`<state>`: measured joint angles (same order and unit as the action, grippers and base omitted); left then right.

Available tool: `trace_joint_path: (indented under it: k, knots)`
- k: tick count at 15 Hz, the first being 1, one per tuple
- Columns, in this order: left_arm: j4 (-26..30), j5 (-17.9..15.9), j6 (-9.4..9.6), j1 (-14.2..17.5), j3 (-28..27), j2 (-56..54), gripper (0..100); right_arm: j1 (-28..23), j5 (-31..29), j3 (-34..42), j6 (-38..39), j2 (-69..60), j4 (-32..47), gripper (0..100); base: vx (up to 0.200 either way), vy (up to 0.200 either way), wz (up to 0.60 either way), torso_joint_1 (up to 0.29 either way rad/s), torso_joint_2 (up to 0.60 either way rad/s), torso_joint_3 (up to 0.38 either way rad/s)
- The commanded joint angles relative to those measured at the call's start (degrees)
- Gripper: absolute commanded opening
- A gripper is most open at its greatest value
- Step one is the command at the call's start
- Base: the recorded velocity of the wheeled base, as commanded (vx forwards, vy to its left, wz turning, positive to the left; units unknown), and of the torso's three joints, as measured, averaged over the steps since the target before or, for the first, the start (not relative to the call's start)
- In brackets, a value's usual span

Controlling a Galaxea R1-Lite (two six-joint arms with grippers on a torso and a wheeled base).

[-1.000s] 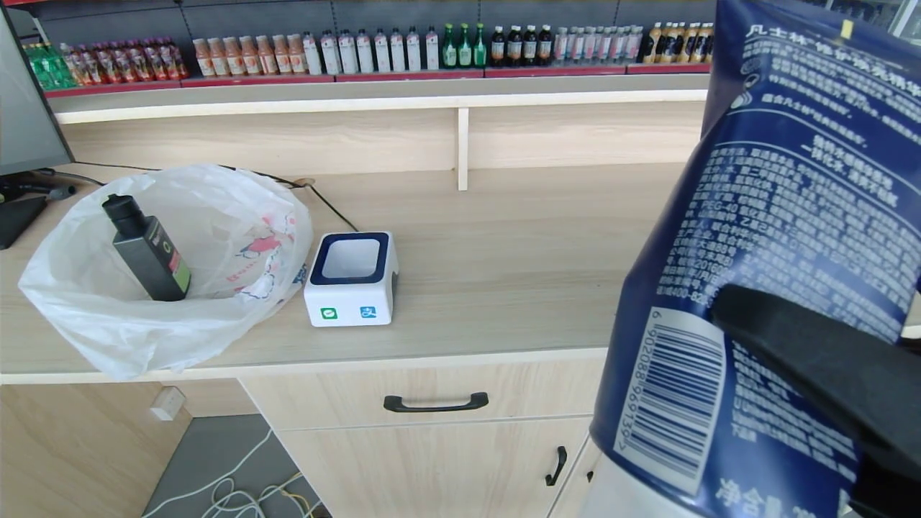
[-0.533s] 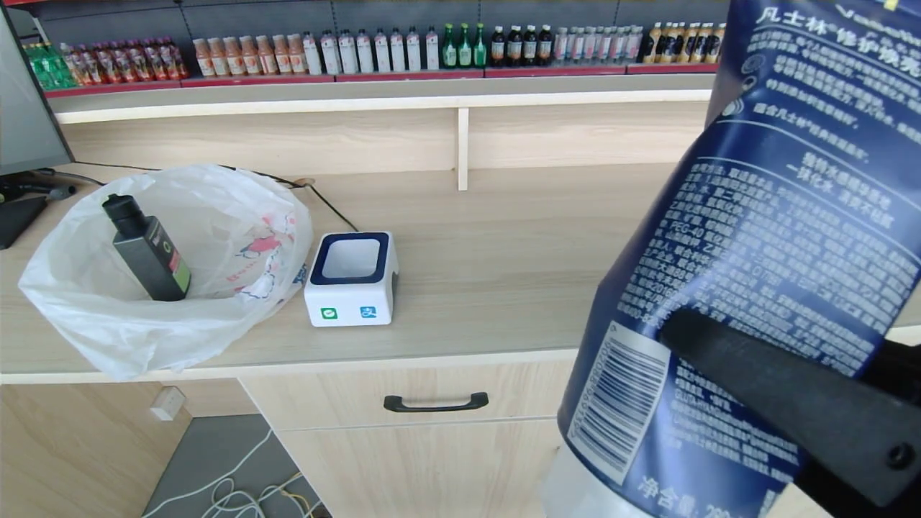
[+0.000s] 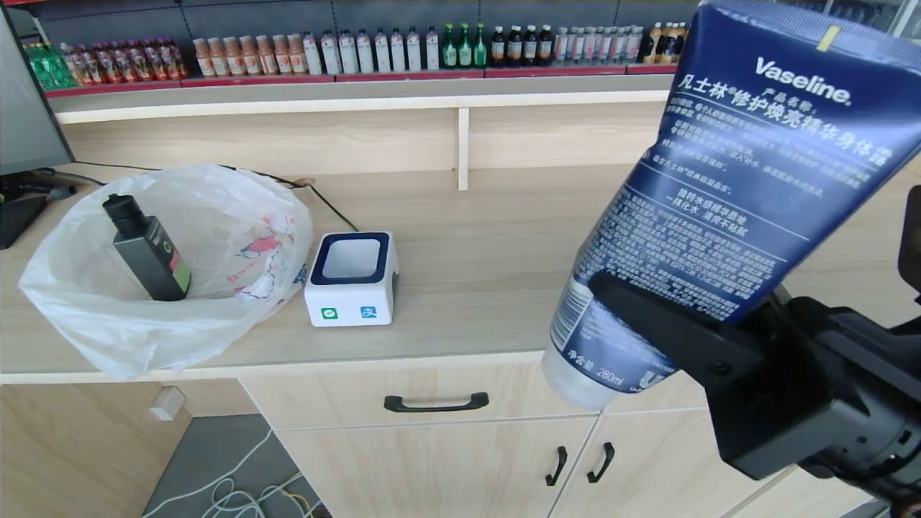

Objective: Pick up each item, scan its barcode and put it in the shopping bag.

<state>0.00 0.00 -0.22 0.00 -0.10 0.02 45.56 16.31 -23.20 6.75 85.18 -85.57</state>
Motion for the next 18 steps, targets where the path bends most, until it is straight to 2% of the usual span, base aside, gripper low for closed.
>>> trace_joint_path:
  k: [1, 3, 5, 11, 18]
  knots:
    - [0.0, 0.0, -0.04, 0.0, 0.0, 0.0, 100, -2.8, -7.5, -1.0, -8.8, 0.7, 4.9, 0, 0.0, 0.0, 0.0, 0.0, 0.0, 0.0]
    - [0.0, 0.0, 0.04, 0.0, 0.0, 0.0, 100, -2.6, -15.9, -1.2, -12.0, 0.8, 5.1, 0, 0.0, 0.0, 0.0, 0.0, 0.0, 0.0]
    - [0.0, 0.0, -0.04, 0.0, 0.0, 0.0, 100, -3.1, -18.1, 0.3, -11.4, 0.8, 4.4, 0, 0.0, 0.0, 0.0, 0.0, 0.0, 0.0]
    - [0.0, 0.0, 0.04, 0.0, 0.0, 0.0, 100, -5.2, -18.3, 4.4, -8.6, -1.3, 0.6, 0, 0.0, 0.0, 0.0, 0.0, 0.0, 0.0]
    - [0.0, 0.0, 0.04, 0.0, 0.0, 0.0, 100, -5.4, -18.2, 4.1, -8.4, -1.3, 0.3, 0, 0.0, 0.0, 0.0, 0.0, 0.0, 0.0]
